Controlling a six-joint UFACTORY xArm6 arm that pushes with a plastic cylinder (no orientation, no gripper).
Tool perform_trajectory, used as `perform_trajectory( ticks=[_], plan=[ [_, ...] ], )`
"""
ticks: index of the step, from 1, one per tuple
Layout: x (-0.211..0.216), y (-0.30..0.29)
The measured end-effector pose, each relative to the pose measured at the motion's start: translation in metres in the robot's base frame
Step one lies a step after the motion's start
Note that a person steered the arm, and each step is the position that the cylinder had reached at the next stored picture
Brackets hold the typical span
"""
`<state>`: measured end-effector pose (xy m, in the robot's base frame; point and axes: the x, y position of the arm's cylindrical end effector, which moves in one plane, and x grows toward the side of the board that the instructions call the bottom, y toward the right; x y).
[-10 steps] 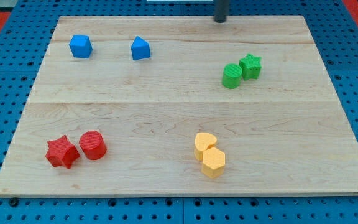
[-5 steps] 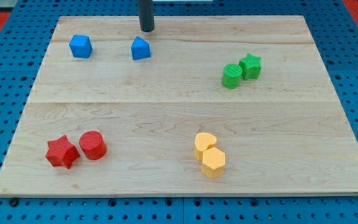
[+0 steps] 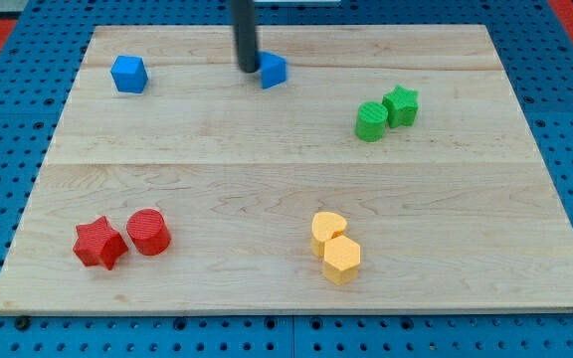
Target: Move the blue triangle towards the top right
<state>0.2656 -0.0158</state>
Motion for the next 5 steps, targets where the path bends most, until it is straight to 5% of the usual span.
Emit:
perform_trajectory(
  ticks=[3,5],
  plan=[
    [0.070,0.054],
    [-0.004,0.074]
  ],
)
